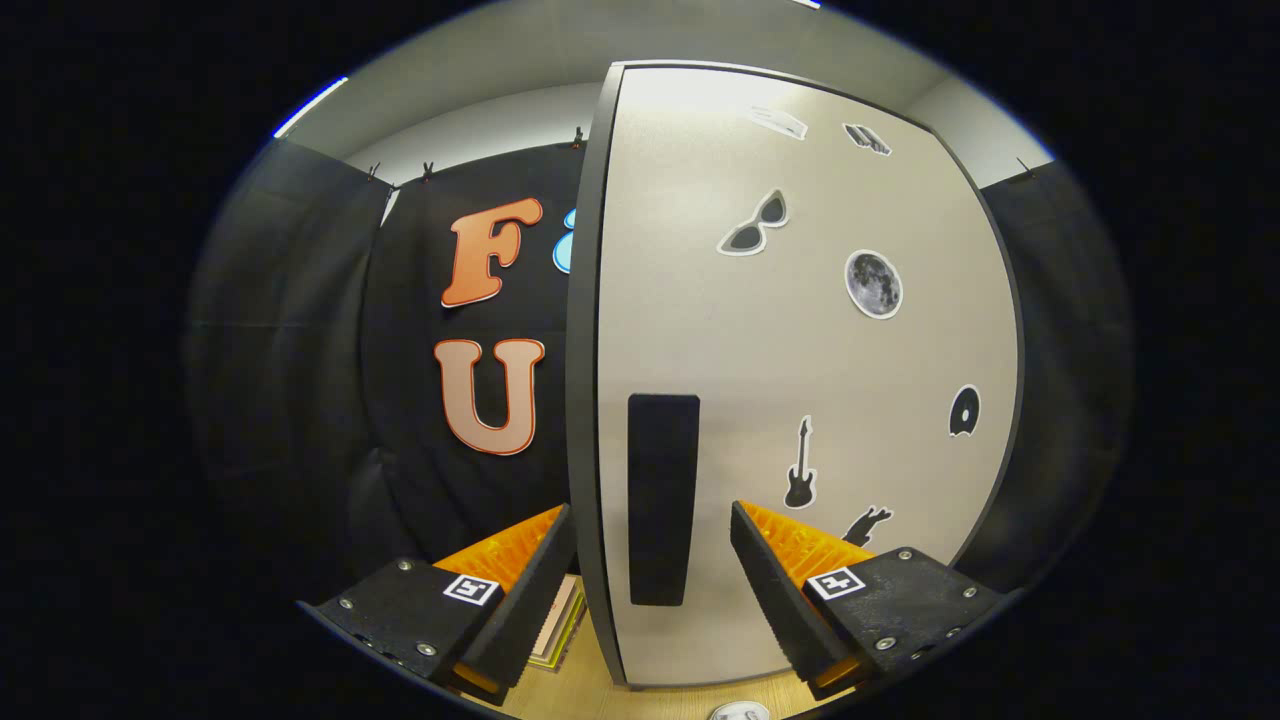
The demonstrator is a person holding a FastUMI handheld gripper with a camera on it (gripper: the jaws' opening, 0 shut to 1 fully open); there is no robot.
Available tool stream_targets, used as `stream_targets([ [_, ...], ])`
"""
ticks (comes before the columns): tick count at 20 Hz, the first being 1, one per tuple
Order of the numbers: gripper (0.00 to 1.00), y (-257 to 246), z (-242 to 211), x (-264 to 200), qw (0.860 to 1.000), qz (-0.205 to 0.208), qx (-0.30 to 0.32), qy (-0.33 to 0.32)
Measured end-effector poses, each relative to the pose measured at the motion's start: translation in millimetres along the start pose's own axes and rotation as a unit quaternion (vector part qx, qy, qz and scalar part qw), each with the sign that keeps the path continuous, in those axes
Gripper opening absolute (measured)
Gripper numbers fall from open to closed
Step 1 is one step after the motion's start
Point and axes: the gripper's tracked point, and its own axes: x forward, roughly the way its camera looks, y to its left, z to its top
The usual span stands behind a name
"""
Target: Open the shoe cabinet door, grab the shoes and put them into the shoe cabinet, then close the shoe cabinet door.
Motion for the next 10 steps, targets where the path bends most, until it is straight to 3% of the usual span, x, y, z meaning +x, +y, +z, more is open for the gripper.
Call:
stream_targets([
  [2, 0.92, -3.1, -4.7, 7.0, 1.000, -0.006, 0.006, 0.007],
  [4, 0.82, -6.4, -7.0, 12.3, 1.000, -0.015, 0.008, 0.009],
  [7, 0.45, -7.0, -14.4, 14.3, 0.999, -0.018, 0.023, 0.029],
  [8, 0.37, -6.9, -13.1, 12.9, 0.999, -0.021, 0.027, 0.027],
  [10, 0.35, -7.0, -14.0, 10.9, 0.999, -0.023, 0.025, 0.026],
])
